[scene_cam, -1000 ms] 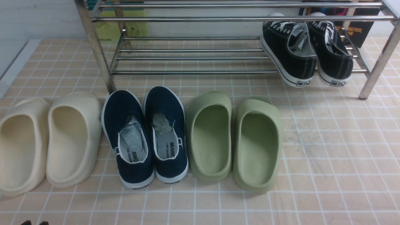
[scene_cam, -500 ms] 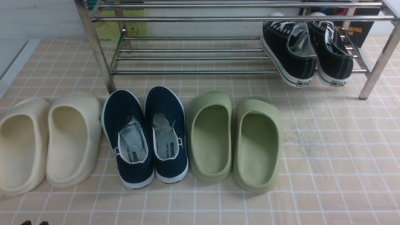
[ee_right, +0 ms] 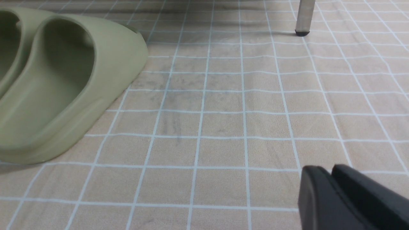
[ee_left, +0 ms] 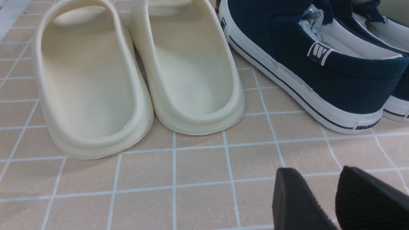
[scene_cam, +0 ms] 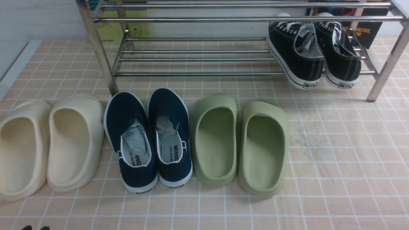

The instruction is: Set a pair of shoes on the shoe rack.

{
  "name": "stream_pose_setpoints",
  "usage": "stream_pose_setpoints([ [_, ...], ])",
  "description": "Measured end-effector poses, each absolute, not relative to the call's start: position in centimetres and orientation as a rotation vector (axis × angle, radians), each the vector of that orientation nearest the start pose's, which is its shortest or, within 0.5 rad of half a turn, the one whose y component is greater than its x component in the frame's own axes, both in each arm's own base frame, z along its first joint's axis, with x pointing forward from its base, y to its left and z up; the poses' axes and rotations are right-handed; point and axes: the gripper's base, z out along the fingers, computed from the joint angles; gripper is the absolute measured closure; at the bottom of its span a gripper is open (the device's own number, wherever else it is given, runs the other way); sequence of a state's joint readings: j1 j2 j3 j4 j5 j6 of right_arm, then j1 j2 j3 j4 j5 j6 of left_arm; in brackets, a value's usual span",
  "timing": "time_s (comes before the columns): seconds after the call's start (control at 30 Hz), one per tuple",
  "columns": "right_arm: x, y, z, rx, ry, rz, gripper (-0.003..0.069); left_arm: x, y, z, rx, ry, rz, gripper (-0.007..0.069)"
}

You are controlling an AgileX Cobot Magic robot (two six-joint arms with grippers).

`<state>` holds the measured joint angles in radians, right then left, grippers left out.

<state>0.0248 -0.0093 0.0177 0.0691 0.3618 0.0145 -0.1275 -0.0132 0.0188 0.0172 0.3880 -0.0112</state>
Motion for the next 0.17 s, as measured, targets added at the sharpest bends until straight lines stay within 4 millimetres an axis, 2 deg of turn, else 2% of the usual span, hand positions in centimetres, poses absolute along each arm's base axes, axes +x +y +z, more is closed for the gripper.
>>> stream_pose_setpoints([
  [0.17,5.28,0.35,17.52,0.033,1.854,0.095,0.0578,5.16,-0.60,17.27,0.120,1.874,-0.078,0.0385],
])
